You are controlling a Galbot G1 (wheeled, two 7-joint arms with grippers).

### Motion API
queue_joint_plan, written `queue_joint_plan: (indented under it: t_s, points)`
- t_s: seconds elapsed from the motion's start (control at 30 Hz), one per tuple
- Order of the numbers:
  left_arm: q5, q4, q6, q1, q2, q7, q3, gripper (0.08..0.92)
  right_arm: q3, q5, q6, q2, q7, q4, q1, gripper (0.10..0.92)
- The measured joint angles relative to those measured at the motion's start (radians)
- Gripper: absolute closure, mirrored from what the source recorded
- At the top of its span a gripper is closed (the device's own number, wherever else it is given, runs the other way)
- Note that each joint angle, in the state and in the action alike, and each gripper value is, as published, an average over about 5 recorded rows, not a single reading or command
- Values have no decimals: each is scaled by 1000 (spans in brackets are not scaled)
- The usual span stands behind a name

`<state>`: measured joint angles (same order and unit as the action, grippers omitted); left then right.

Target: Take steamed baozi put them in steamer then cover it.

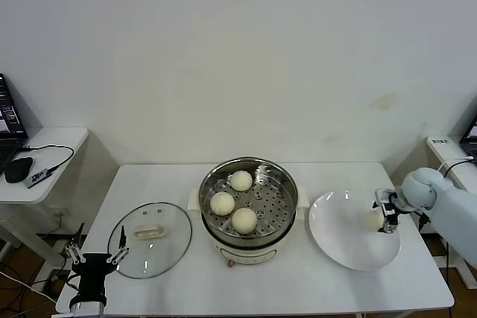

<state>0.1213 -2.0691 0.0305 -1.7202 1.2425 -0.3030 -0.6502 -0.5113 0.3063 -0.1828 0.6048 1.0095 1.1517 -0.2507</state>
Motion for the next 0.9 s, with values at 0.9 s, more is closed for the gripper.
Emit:
queue_joint_plan:
  t_s: [0.9]
  points:
    - [-5,-23,-1,5,-7,-1,6,177,-130,-126,-63,-96,74,137,180,490]
